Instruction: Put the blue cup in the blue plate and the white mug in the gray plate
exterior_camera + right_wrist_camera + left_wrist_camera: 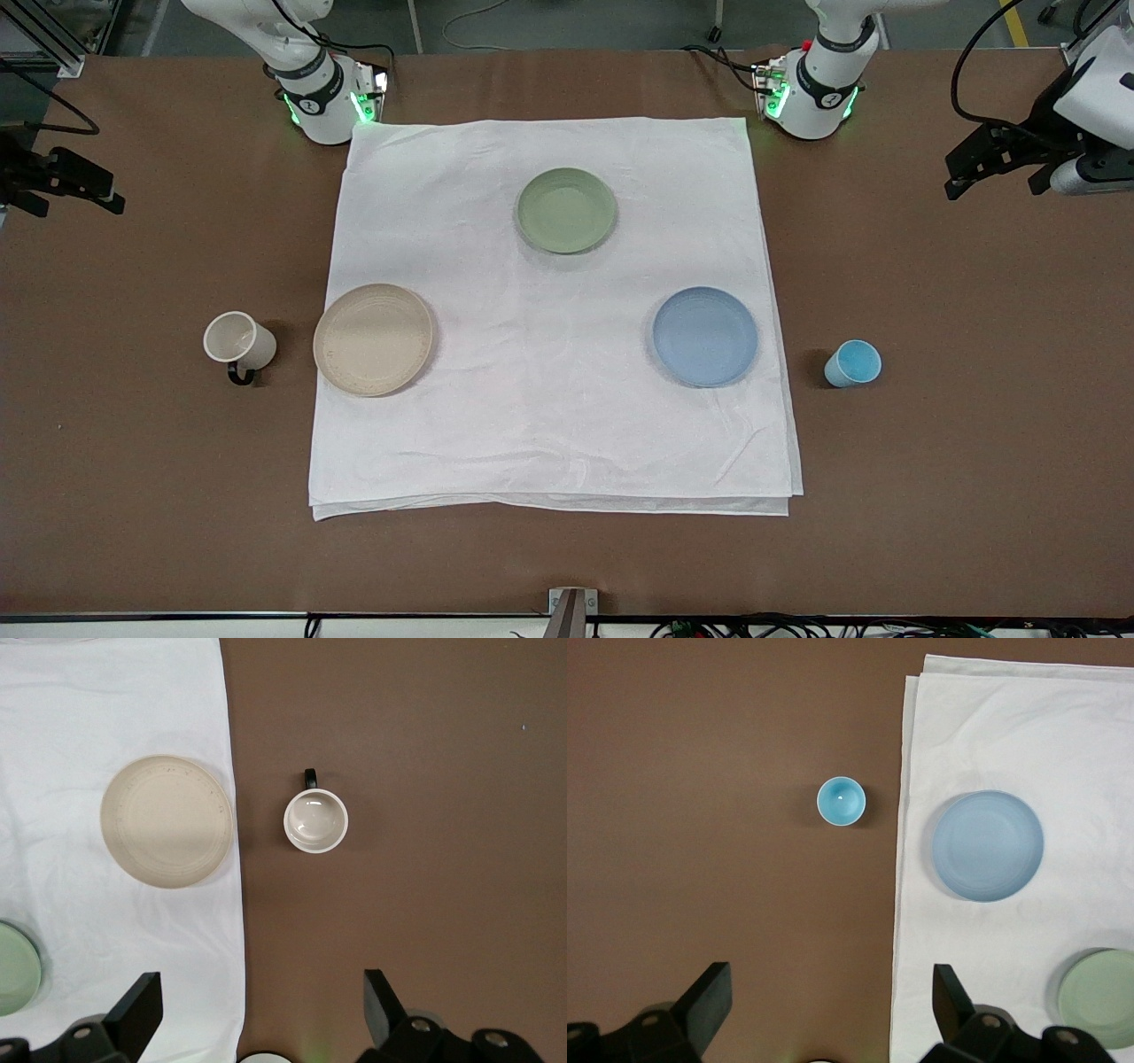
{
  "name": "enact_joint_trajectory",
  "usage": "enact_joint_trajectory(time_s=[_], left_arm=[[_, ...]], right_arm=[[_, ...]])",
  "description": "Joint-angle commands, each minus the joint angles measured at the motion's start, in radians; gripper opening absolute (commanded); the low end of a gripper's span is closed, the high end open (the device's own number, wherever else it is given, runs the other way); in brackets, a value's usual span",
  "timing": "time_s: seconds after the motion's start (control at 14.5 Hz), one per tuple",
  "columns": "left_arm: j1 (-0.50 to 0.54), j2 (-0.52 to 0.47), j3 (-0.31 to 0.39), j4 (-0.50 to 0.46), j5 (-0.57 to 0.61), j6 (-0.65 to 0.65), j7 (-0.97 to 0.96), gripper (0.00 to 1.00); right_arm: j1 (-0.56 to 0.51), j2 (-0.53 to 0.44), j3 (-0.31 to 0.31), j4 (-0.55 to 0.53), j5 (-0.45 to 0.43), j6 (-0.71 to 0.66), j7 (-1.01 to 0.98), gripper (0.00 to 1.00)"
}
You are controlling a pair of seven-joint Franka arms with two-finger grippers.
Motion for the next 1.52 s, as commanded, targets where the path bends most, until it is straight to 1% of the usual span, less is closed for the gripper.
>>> enact_joint_trajectory(time_s=[0.0,0.14,0.21,0.28,0.34,0.41,0.55,0.62,0.76,0.83,0.9,0.97,1.03,1.1,1.17,1.24,1.31,1.38,1.45], left_arm=[[0.001,0.007,0.009,0.028,0.003,-0.037,0.025,1.0],[0.004,0.032,0.012,0.042,0.014,-0.037,0.028,1.0],[0.009,0.049,0.013,0.041,0.014,-0.037,0.066,1.0],[0.03,0.081,0.013,0.041,0.013,-0.028,0.112,1.0],[0.044,0.11,0.013,0.038,0.013,-0.014,0.132,1.0],[0.05,0.134,0.013,0.009,0.013,0.022,0.131,1.0],[0.055,0.162,0.013,-0.081,0.013,0.132,0.097,1.0],[0.058,0.168,0.013,-0.137,0.013,0.197,0.091,1.0],[0.078,0.184,0.013,-0.256,0.013,0.35,0.09,1.0],[0.084,0.204,0.013,-0.299,0.011,0.408,0.09,1.0],[0.084,0.219,0.013,-0.338,0.011,0.461,0.087,1.0],[0.084,0.239,0.013,-0.378,0.011,0.53,0.085,1.0],[0.089,0.253,0.013,-0.414,0.011,0.589,0.085,1.0],[0.093,0.271,0.012,-0.45,0.011,0.657,0.085,1.0],[0.098,0.294,0.013,-0.479,0.011,0.724,0.085,0.98],[0.115,0.337,0.012,-0.488,0.011,0.784,0.085,0.95],[0.128,0.371,0.012,-0.484,0.01,0.826,0.085,0.93],[0.13,0.401,0.012,-0.475,0.009,0.86,0.085,0.9],[0.13,0.43,0.012,-0.461,0.008,0.895,0.085,0.88]], right_arm=[[-0.01,-0.03,0.007,-0.034,0.0,0.015,-0.014,1.0],[-0.01,-0.028,0.007,-0.032,0.0,0.006,-0.016,1.0],[-0.012,-0.022,0.007,-0.023,-0.003,0.008,-0.013,1.0],[-0.016,0.017,0.007,-0.018,-0.006,0.009,-0.006,1.0],[-0.021,0.087,0.002,-0.002,-0.008,0.024,-0.005,1.0],[-0.037,0.149,0.002,0.023,-0.003,0.065,-0.011,1.0],[-0.045,0.301,0.001,0.08,-0.005,0.151,-0.012,1.0],[-0.054,0.351,0.001,0.089,-0.006,0.22,-0.012,1.0],[-0.053,0.46,0.001,0.057,0.007,0.378,0.0,1.0],[-0.056,0.508,0.002,0.026,0.015,0.481,0.001,1.0],[-0.05,0.537,0.002,-0.032,0.035,0.592,0.003,1.0],[-0.05,0.553,0.002,-0.108,0.052,0.721,0.004,1.0],[-0.05,0.557,0.005,-0.168,0.053,0.809,0.004,1.0],[-0.047,0.568,0.006,-0.216,0.054,0.875,0.004,1.0],[-0.045,0.574,0.006,-0.241,0.054,0.909,0.004,0.99],[-0.048,0.582,0.006,-0.248,0.054,0.91,0.003,0.96],[-0.05,0.582,0.007,-0.268,0.054,0.91,-0.002,0.88],[-0.051,0.582,0.007,-0.285,0.054,0.908,-0.003,0.78],[-0.053,0.581,0.009,-0.303,0.054,0.907,-0.003,0.65]])
